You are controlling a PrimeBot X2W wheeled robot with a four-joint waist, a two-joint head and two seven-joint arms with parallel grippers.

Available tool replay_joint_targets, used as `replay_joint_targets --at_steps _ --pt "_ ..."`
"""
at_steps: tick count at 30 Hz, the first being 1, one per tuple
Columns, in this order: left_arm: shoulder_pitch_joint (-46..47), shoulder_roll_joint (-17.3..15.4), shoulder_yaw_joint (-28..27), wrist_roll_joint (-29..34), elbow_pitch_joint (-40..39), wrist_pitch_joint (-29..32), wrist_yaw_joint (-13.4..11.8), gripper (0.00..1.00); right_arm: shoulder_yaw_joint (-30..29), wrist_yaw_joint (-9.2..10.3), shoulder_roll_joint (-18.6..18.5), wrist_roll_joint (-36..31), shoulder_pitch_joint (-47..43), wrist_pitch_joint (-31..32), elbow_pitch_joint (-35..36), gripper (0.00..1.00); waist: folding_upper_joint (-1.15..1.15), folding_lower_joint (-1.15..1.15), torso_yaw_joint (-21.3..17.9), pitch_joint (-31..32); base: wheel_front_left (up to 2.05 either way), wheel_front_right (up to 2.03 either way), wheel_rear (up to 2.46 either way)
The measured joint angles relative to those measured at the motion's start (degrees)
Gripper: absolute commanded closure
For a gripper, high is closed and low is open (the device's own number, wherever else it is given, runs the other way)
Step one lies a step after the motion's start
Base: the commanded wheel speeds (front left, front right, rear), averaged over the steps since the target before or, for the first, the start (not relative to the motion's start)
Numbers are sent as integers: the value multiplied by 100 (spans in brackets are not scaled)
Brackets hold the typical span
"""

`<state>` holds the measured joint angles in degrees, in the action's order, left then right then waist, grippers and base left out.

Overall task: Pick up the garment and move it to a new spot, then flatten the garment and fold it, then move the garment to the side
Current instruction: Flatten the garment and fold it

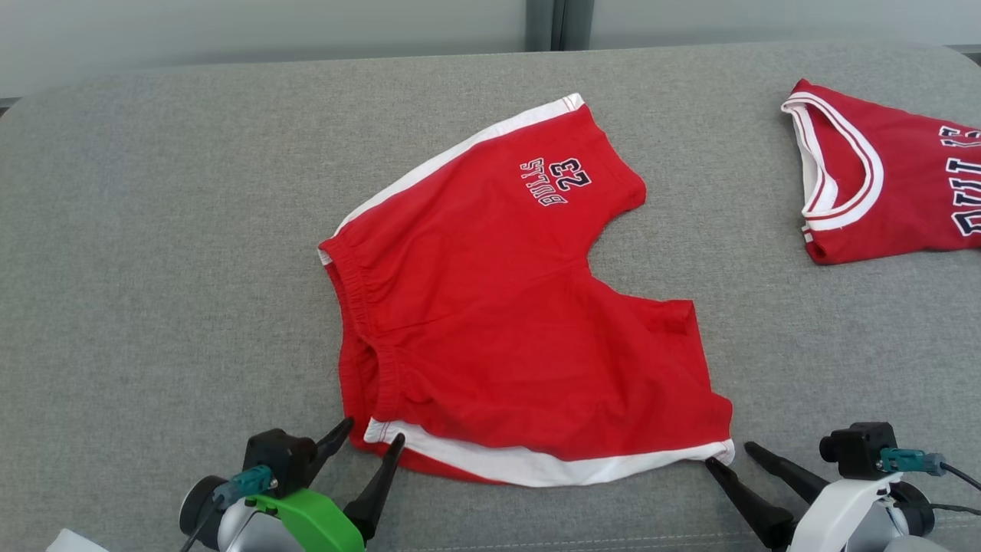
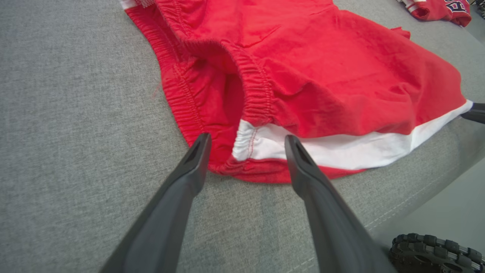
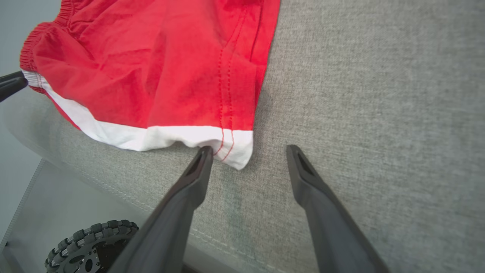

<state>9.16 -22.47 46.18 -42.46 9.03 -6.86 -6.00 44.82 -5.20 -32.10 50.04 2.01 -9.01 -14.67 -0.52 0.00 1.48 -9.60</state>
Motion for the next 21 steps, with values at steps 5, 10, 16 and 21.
replay_joint_targets --at_steps 5,10,16,21 --pt "34 18 25 34 63 1 34 0 27 -33 33 16 31 49 -51 0 0 0 -7 16 0 0 0" --pt "35 35 51 33 164 27 53 0 57 -34 78 41 105 57 -68 0 0 0 -29 19 0 0 0" --pt "62 94 51 33 196 26 54 0 60 -48 85 41 120 56 -76 0 0 0 -58 5 0 0 0" --pt "92 143 55 33 271 26 104 0 76 -79 97 41 142 57 -110 0 0 0 -66 1 0 0 0"
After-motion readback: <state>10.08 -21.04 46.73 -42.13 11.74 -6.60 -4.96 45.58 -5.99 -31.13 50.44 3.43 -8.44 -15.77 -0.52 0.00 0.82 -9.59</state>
